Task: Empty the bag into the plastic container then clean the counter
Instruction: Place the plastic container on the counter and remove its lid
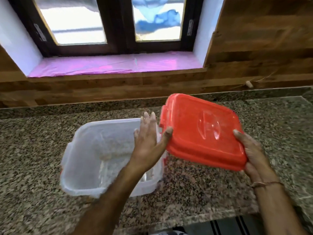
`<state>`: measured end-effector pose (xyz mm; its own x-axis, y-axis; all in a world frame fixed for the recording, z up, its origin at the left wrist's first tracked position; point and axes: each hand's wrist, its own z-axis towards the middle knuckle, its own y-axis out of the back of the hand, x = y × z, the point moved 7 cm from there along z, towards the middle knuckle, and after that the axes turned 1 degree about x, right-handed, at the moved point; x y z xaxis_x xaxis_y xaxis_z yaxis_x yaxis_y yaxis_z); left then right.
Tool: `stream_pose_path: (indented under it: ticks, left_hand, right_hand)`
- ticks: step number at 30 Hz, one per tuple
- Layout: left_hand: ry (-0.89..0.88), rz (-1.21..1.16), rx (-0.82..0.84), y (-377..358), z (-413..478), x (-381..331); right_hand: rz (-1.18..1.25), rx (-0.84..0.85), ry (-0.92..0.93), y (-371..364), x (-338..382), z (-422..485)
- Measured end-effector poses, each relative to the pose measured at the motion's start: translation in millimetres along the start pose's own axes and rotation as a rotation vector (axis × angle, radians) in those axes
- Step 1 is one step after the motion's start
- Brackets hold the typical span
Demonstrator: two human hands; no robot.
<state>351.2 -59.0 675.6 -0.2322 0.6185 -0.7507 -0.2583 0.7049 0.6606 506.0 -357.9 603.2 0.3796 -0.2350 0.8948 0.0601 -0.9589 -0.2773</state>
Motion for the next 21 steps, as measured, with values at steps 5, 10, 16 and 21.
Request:
stream_pose_path:
  ticks: [5,10,16,21]
  left_hand:
    - [0.043,0.411,0.027,-58.6,7.4,-1.4]
    - [0.085,0.549,-0.021,-66.7,9.4,-0.4]
    - [0.101,0.602,-0.032,-72.8,8.4,-9.9]
    - [0.108,0.624,-0.038,-74.5,7.8,-9.4]
  right_hand:
    - [-0.088,-0.110,0.014,77.3,-33.3,50.6]
    - [-0.328,-0.092,-0.004,80.9,-80.5,76.2]
    - [-0.786,-0.078,0.031,76.7,-114.0,90.3]
    - [-1.099,-0.125,0.123,72.3,-124.5,79.0]
